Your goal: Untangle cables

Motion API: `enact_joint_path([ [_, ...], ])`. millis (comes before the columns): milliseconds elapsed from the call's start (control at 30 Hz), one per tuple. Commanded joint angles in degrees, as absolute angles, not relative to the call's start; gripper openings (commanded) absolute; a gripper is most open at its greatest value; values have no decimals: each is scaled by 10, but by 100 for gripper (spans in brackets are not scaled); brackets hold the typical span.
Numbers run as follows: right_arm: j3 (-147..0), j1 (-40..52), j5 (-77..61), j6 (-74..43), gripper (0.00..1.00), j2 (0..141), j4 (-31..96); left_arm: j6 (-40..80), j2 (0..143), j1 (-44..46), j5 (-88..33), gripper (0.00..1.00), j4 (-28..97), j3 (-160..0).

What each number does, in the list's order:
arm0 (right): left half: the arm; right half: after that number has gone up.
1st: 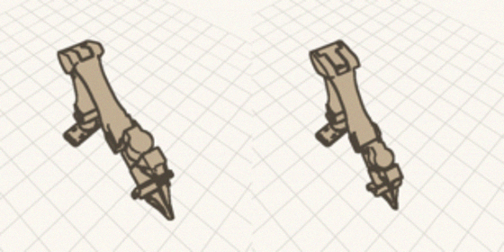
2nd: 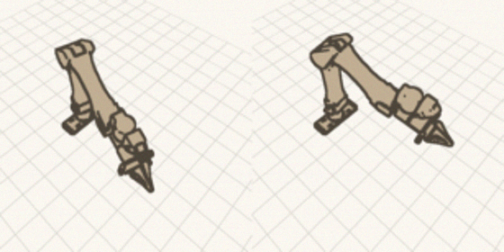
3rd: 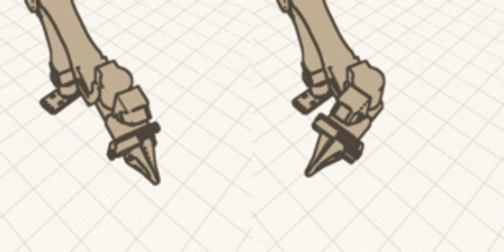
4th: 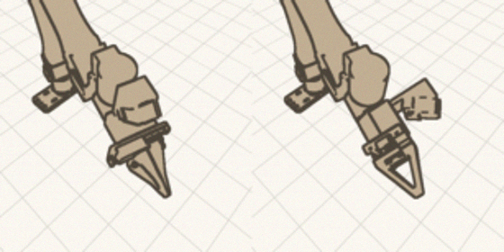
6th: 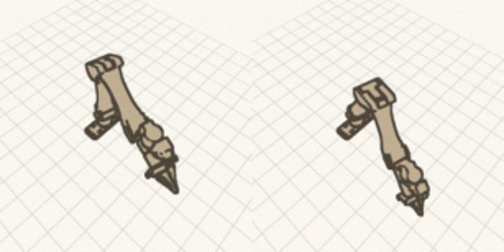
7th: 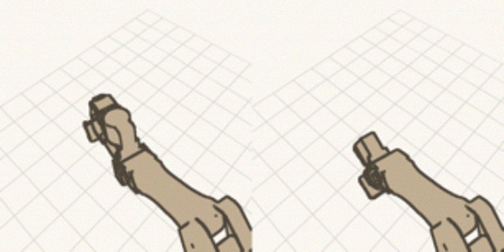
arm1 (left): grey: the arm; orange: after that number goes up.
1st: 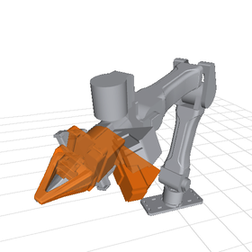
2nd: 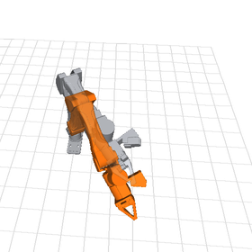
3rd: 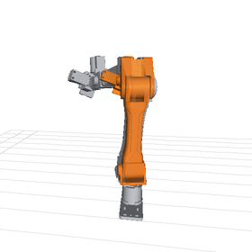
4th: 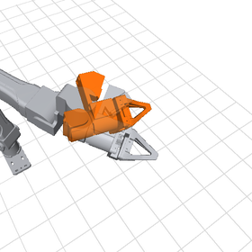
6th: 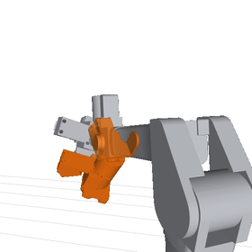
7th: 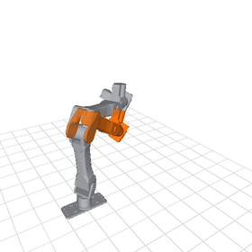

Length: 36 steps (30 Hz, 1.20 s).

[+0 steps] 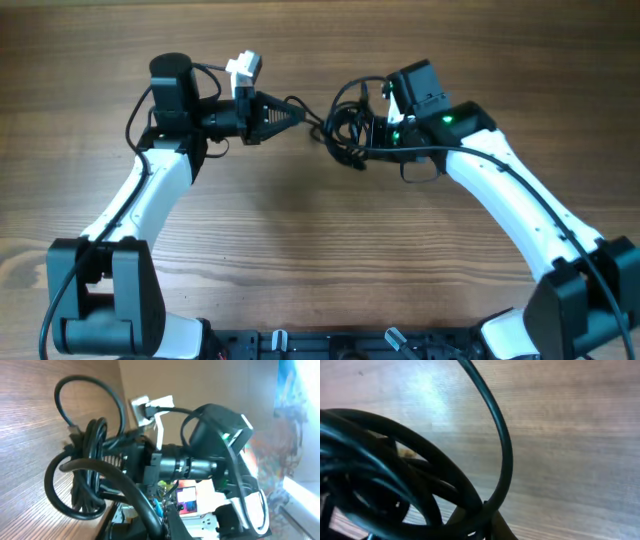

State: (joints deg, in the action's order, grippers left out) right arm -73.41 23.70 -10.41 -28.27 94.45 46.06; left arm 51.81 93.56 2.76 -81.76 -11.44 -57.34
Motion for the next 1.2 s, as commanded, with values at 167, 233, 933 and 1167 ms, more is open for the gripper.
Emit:
enact_joint_path([
  [167, -715, 224, -84, -222, 4, 958, 511, 420, 912, 0, -509, 4, 121, -595],
  [233, -715, 223, -51, -225, 4, 958, 520, 420, 912, -10, -429, 4, 151, -595],
  [933, -823, 97, -247, -133, 7, 951, 531, 437, 808, 234, -242, 54, 282, -596],
  [1167, -823, 98, -285, -100, 47, 951, 551, 437, 808, 211, -123, 100, 348, -596],
])
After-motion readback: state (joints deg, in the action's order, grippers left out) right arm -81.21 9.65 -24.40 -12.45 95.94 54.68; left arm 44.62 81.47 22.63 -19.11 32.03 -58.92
